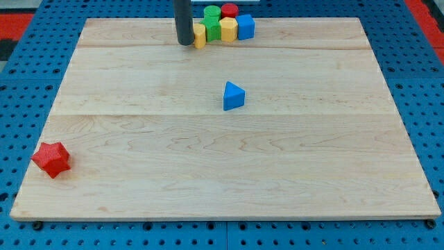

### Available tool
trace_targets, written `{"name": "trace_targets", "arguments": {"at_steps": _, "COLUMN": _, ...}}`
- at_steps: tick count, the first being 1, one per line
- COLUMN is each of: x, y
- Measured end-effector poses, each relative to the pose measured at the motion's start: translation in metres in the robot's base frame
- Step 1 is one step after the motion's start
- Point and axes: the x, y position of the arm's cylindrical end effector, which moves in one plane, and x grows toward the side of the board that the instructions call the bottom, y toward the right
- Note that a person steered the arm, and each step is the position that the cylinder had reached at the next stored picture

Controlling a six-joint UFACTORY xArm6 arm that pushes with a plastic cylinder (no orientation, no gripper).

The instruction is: Push the blue triangle to the left of the green star

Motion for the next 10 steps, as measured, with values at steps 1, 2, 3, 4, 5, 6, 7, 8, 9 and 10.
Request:
{"name": "trace_targets", "arguments": {"at_steps": 1, "x": -0.004, "y": 0.000}}
{"name": "trace_targets", "arguments": {"at_steps": 2, "x": -0.004, "y": 0.000}}
{"name": "trace_targets", "arguments": {"at_steps": 3, "x": -0.004, "y": 0.008}}
{"name": "trace_targets", "arguments": {"at_steps": 4, "x": -0.004, "y": 0.010}}
{"name": "trace_targets", "arguments": {"at_steps": 5, "x": -0.002, "y": 0.010}}
{"name": "trace_targets", "arguments": {"at_steps": 6, "x": 0.050, "y": 0.014}}
{"name": "trace_targets", "arguments": {"at_steps": 7, "x": 0.075, "y": 0.076}}
{"name": "trace_targets", "arguments": {"at_steps": 8, "x": 0.075, "y": 0.125}}
{"name": "trace_targets", "arguments": {"at_steps": 9, "x": 0.077, "y": 0.124}}
{"name": "trace_targets", "arguments": {"at_steps": 10, "x": 0.103, "y": 0.106}}
